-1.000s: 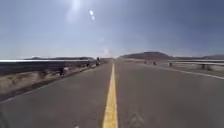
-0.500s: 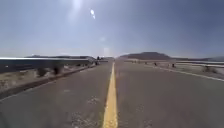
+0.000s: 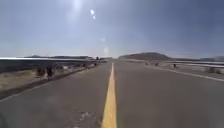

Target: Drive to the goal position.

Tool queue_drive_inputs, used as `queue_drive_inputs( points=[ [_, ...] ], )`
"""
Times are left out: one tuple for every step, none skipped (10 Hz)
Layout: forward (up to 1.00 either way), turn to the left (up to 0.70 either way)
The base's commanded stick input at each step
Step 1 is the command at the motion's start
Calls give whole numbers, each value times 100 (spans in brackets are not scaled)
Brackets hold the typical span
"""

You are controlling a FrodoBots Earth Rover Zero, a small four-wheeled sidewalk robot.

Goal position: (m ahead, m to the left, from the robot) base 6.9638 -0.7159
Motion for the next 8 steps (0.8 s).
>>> queue_drive_inputs(
  points=[
    [85, 0],
    [85, 0],
    [85, 0],
    [85, 0],
    [85, 0],
    [85, 0],
    [85, 0],
    [85, 0]
  ],
)
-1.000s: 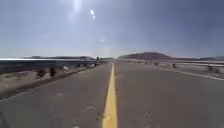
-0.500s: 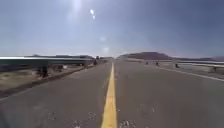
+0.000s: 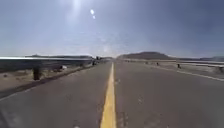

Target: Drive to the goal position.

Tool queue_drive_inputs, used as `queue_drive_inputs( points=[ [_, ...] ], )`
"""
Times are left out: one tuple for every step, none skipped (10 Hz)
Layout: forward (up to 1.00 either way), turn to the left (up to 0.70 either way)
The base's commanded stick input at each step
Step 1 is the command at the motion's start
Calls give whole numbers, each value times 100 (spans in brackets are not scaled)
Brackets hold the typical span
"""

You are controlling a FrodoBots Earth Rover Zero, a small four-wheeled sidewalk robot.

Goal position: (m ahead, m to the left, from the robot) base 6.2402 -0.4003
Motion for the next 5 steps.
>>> queue_drive_inputs(
  points=[
    [85, 0],
    [85, 0],
    [85, 0],
    [85, 0],
    [85, 0]
  ],
)
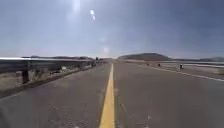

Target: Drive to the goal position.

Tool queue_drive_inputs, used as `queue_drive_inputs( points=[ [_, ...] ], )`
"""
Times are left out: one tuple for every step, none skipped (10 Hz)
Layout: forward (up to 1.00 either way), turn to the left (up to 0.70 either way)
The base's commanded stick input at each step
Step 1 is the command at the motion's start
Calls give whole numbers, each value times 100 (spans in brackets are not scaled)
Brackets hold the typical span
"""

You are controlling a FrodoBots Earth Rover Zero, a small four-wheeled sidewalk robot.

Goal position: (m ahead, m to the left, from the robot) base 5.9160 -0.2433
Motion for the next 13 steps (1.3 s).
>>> queue_drive_inputs(
  points=[
    [85, 0],
    [85, 0],
    [85, 0],
    [85, 0],
    [85, 0],
    [85, 0],
    [85, 0],
    [85, 0],
    [85, 0],
    [85, 0],
    [85, 0],
    [85, 0],
    [85, 0]
  ],
)
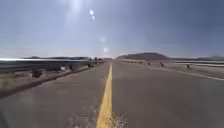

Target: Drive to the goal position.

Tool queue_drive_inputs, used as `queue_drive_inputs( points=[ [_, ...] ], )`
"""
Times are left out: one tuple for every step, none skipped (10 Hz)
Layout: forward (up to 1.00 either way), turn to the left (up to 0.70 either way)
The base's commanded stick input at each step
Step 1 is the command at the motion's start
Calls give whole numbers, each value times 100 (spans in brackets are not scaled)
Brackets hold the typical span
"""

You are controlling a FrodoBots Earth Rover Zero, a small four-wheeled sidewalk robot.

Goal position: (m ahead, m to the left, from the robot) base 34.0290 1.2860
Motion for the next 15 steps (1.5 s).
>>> queue_drive_inputs(
  points=[
    [85, 0],
    [85, 0],
    [85, 0],
    [85, 0],
    [85, 0],
    [85, 0],
    [85, 0],
    [85, 0],
    [85, 0],
    [85, 0],
    [85, 0],
    [85, 0],
    [85, 0],
    [85, 0],
    [85, 0]
  ],
)
